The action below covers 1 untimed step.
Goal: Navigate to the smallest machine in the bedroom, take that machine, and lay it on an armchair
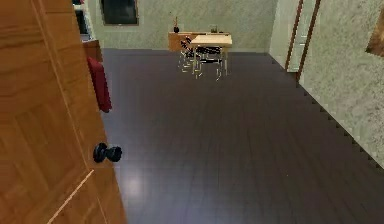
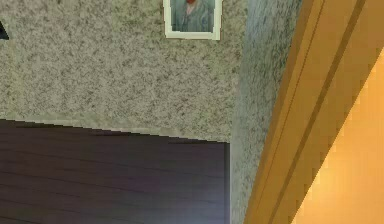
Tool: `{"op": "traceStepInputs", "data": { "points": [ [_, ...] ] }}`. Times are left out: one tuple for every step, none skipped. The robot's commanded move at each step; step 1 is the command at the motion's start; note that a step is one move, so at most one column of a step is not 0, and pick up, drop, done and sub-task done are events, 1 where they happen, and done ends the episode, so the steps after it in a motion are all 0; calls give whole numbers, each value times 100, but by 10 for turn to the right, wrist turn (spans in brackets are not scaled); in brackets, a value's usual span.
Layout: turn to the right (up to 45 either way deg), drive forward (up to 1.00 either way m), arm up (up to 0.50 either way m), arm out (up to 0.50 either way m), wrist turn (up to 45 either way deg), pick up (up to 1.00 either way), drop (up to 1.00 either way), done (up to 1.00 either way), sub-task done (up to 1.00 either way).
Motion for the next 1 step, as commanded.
{"op": "traceStepInputs", "data": {
  "points": [
    [30,0,0,0,0,0,0,0,0]
  ]
}}
